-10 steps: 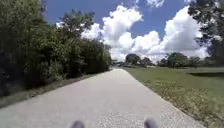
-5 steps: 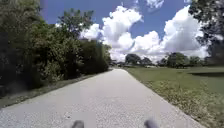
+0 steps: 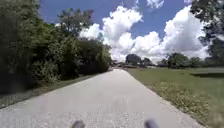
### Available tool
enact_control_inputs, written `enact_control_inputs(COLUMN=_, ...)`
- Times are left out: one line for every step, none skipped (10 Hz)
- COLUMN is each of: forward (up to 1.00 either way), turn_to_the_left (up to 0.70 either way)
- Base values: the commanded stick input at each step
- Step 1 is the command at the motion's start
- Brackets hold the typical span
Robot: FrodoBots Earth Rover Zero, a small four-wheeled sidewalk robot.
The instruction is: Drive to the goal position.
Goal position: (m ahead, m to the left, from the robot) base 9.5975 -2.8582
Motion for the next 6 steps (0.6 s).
enact_control_inputs(forward=0.5, turn_to_the_left=0.0)
enact_control_inputs(forward=0.5, turn_to_the_left=0.0)
enact_control_inputs(forward=0.5, turn_to_the_left=0.0)
enact_control_inputs(forward=0.5, turn_to_the_left=0.0)
enact_control_inputs(forward=0.5, turn_to_the_left=0.0)
enact_control_inputs(forward=0.5, turn_to_the_left=0.0)
